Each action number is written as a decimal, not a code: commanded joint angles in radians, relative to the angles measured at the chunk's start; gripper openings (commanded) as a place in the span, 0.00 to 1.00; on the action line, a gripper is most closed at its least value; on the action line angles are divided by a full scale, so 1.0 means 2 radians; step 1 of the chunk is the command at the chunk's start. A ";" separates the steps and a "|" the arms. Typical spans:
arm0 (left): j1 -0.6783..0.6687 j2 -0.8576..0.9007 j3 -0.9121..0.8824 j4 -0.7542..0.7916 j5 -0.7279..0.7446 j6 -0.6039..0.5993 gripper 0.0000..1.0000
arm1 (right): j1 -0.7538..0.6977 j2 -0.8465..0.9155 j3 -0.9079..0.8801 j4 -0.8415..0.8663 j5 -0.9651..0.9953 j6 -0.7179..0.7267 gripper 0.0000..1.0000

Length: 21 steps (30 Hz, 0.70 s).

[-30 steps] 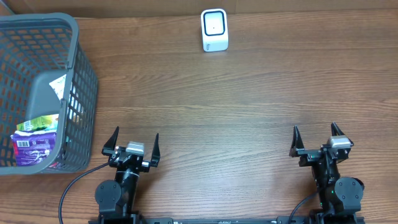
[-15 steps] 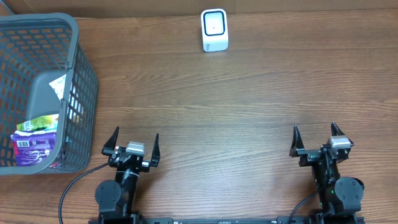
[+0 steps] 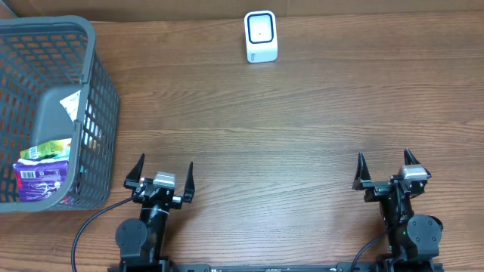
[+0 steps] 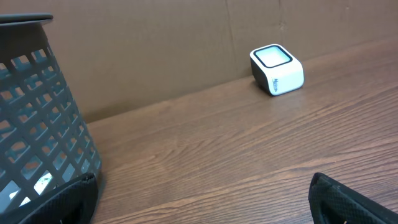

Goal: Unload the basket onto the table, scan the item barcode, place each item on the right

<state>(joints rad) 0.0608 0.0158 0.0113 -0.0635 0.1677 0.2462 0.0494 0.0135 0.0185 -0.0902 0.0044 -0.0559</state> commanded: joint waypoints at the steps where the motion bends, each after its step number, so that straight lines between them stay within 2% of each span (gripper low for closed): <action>1: 0.002 -0.003 -0.003 0.000 -0.007 0.000 1.00 | 0.001 -0.005 -0.005 0.003 0.008 -0.002 1.00; 21: 0.002 -0.003 -0.003 0.001 -0.001 0.000 0.99 | 0.000 -0.005 -0.005 0.005 0.014 -0.002 1.00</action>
<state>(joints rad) 0.0608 0.0158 0.0109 -0.0635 0.1680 0.2462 0.0494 0.0135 0.0185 -0.0891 0.0189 -0.0559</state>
